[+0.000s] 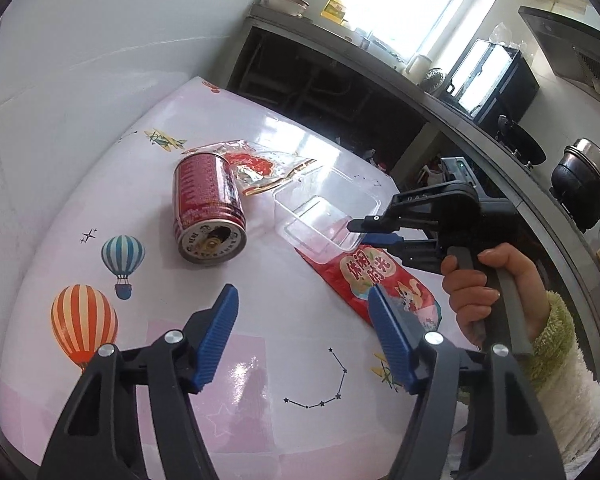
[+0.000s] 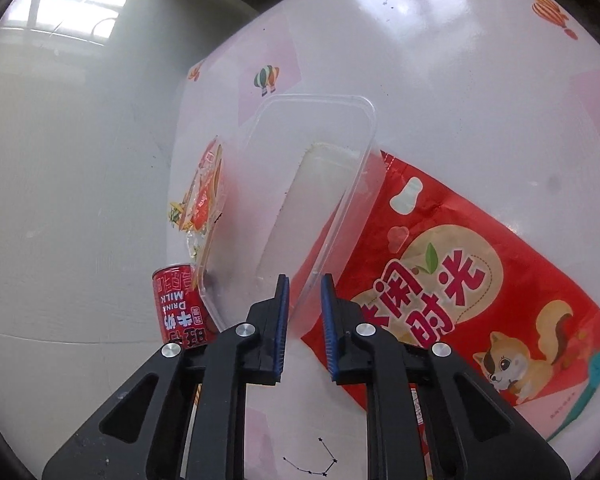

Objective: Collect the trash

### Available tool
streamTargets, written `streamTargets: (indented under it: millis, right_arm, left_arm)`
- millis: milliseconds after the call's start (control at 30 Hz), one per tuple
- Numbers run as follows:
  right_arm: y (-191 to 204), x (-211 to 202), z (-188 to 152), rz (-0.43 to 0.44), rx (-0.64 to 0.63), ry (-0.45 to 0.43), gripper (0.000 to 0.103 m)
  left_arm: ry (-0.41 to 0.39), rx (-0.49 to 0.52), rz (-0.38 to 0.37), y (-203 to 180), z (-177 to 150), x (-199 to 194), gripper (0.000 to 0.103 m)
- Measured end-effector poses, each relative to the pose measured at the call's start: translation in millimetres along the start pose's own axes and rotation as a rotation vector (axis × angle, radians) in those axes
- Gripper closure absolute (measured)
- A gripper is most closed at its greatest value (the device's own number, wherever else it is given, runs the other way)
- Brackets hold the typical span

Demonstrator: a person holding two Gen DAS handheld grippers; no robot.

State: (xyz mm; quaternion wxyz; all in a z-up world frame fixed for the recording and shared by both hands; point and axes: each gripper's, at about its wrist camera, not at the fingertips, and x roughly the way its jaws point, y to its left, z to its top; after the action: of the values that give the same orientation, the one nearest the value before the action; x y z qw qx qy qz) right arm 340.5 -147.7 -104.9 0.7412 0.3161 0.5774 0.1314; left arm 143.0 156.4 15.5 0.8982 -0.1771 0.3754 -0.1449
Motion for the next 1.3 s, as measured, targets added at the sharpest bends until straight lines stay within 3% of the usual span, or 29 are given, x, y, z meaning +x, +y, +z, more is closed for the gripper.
streamTargets:
  millis: [133, 467, 600, 900, 1067, 1300]
  right_arm:
    - [-2.0, -4.3, 0.9, 0.007, 0.026, -0.011, 0.1]
    - [-11.2, -32.8, -3.6, -0.019, 0.013, -0.05, 0.101]
    - [-14.2, -55.4, -7.8, -0.035, -0.023, -0.093, 0.101]
    - [-41.6, -98.3, -30.0, -0.124, -0.101, -0.155, 0.101]
    - [-63.6, -103.5, -39.7, -0.136, -0.088, -0.155, 0.101]
    - [-75.5, -110.6, -40.1, -0.102, -0.077, -0.165, 0.101]
  left_arm:
    - [-0.011, -0.001, 0.006, 6.0, 10.8, -1.4, 0.04]
    - [0.004, 0.127, 0.021, -6.7, 71.7, 23.1, 0.04]
    - [0.046, 0.182, 0.037, -17.9, 91.3, 38.4, 0.04]
    - [0.312, 0.455, 0.17, -51.7, 109.1, 128.1, 0.04]
    - [0.503, 0.458, 0.229, -42.0, 119.1, 194.3, 0.04]
    - [0.606, 0.481, 0.347, -31.4, 128.3, 245.5, 0.04]
